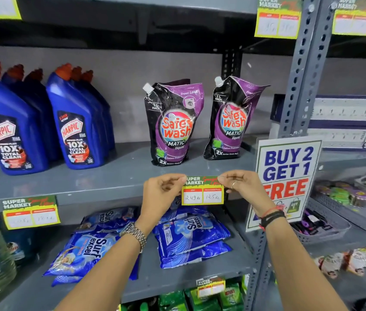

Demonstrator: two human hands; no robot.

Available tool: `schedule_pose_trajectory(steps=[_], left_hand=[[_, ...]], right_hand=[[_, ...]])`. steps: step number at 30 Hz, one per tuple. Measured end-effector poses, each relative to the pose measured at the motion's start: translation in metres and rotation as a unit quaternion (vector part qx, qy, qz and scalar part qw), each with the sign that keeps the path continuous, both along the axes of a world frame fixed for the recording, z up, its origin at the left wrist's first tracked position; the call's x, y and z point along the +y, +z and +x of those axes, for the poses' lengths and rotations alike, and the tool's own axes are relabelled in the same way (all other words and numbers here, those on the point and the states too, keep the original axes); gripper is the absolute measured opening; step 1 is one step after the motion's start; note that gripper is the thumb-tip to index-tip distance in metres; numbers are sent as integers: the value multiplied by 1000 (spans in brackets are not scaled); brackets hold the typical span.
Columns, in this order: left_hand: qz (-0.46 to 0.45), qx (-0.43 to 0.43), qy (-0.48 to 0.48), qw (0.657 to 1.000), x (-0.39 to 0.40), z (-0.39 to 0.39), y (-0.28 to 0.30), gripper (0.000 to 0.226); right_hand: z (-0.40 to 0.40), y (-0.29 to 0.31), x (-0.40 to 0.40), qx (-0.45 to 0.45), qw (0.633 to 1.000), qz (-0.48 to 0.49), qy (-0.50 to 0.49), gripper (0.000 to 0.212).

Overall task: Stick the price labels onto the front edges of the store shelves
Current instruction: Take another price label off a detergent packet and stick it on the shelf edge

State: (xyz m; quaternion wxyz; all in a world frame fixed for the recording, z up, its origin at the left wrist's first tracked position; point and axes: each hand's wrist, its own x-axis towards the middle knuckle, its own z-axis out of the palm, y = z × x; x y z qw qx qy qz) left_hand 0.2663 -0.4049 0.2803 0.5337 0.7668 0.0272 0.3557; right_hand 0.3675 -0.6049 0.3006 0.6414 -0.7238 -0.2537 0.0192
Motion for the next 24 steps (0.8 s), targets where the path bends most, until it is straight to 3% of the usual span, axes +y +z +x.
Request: schedule_pose_trajectory(steps=[5,13,24], left_hand=[[159,24,56,985,-14,8,9,15],[210,83,86,970,-20,20,13,9],[275,118,125,946,-23,21,23,11]], right_hand=[[9,-6,-9,-43,996,-16,-76,5],[19,-10,-7,-105,982,-80,-136,10],[20,-17,-2,-161,966,-96,-178,16]])
